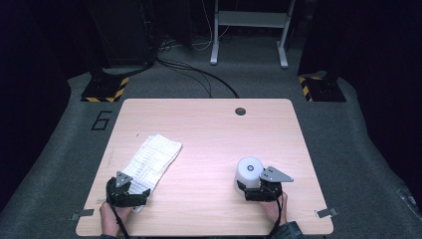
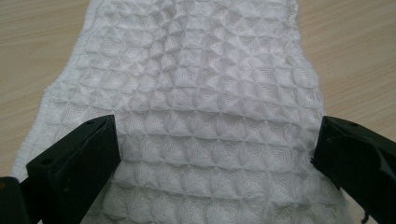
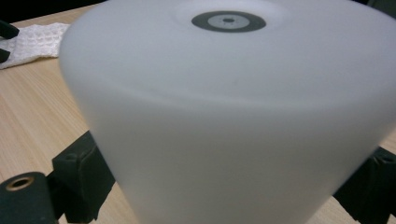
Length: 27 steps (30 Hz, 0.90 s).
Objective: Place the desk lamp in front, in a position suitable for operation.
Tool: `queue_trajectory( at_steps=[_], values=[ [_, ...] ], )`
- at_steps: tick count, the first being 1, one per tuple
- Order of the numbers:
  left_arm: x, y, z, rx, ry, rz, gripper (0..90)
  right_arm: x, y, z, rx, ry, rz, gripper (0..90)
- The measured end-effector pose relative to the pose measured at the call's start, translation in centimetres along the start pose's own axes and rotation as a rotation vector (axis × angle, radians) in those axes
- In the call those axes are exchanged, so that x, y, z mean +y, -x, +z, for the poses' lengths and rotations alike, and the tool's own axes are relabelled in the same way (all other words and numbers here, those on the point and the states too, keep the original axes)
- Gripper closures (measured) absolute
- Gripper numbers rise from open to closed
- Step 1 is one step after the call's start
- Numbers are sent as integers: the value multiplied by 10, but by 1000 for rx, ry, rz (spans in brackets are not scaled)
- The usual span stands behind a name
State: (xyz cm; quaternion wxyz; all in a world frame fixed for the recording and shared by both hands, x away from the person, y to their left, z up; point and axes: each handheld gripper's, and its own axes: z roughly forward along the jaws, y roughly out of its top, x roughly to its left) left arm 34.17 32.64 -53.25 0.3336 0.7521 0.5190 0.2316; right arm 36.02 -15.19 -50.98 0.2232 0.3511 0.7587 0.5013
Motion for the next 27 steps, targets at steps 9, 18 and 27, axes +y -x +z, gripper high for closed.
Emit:
queue_trajectory(
  at_steps=[9, 18, 27],
  values=[
    [0, 0, 0, 1, -4, 1, 0, 4, 0, -6, -17, 38, -9, 81],
    [0, 0, 0, -1, -2, 1, 0, 12, -2, -8, -26, 37, -13, 81],
    [0, 0, 0, -1, -1, 1, 0, 35, -8, 0, -10, 51, -58, 81]
  ],
)
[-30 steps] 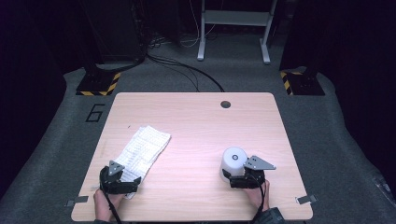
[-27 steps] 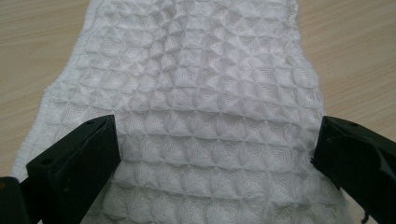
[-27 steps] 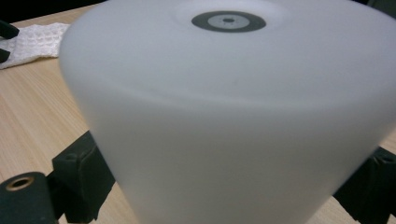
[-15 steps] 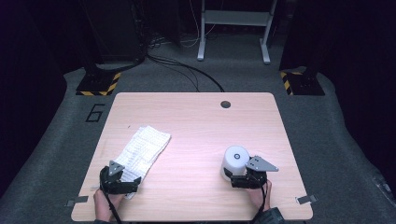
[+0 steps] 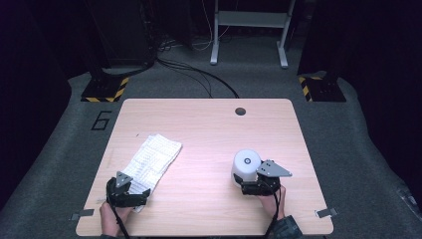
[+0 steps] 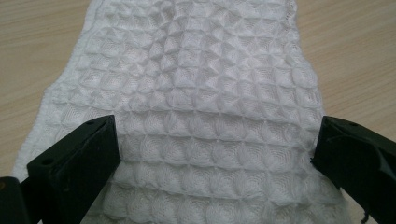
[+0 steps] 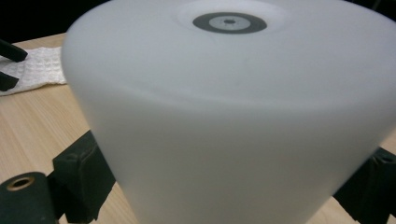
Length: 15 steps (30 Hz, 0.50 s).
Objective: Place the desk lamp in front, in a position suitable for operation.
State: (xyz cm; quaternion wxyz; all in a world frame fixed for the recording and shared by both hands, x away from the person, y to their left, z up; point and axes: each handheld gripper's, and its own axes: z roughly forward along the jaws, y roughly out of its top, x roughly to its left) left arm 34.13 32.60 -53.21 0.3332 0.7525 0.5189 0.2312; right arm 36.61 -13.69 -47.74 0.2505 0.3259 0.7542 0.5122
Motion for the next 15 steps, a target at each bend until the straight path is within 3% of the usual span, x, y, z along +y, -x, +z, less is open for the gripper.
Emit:
queue_trajectory(
  at_steps=[5, 15],
  values=[
    [0, 0, 0, 1, 0, 2, 0, 5, -2, 14, 25, 3, 4, 81],
    [0, -1, -1, -7, -11, 2, 0, 14, -8, 54, 94, 2, -38, 81]
  ],
)
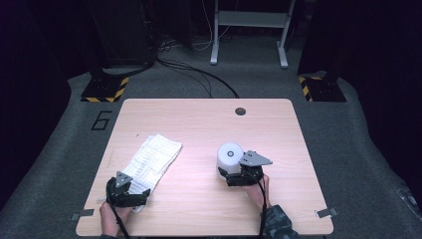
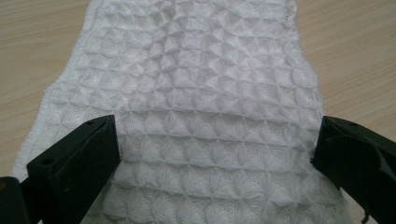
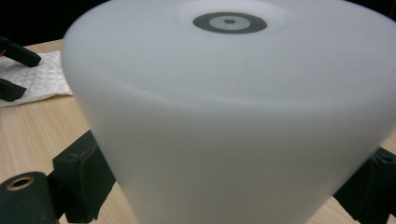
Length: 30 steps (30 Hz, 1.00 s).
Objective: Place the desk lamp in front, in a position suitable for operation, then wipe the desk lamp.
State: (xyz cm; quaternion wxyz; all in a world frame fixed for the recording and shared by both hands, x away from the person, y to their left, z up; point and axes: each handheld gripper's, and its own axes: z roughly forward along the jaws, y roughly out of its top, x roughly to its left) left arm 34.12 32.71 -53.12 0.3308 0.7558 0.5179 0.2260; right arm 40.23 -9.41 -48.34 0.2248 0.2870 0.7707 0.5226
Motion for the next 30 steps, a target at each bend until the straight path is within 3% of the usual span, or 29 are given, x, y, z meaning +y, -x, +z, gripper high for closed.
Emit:
queue_trajectory(
  at_steps=[9, 30],
  values=[
    [0, 0, 1, 5, 9, -3, 0, -9, 4, 25, 40, -45, 35, 81],
    [0, 1, 1, 8, 9, -2, 0, -14, 1, 32, 41, -66, 30, 80]
  ],
)
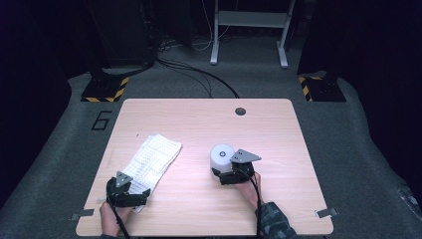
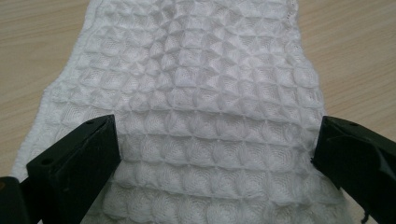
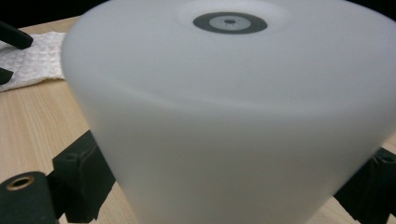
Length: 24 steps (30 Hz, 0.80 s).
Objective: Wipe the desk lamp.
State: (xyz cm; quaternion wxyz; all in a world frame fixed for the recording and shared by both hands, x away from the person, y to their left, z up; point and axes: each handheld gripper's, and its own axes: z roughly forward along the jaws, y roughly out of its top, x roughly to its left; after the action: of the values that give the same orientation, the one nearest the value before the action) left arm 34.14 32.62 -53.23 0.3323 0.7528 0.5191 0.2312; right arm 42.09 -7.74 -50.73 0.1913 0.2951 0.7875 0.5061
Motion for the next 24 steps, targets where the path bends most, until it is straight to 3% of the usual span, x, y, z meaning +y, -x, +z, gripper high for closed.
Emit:
queue_trajectory(
  at_steps=[6, 10, 17, 24],
  values=[
    [1, 1, -2, -5, -10, 16, 0, -3, 1, 0, 3, 18, -3, 80],
    [3, 3, -5, 14, 4, 28, 0, -4, 1, 0, 5, 27, -1, 81],
    [31, -3, -20, 1, 50, 24, 1, -4, 1, 0, 4, 25, 2, 80],
    [55, -16, -9, -11, 10, 10, 1, -4, 1, 0, 3, 28, 2, 80]
  ],
)
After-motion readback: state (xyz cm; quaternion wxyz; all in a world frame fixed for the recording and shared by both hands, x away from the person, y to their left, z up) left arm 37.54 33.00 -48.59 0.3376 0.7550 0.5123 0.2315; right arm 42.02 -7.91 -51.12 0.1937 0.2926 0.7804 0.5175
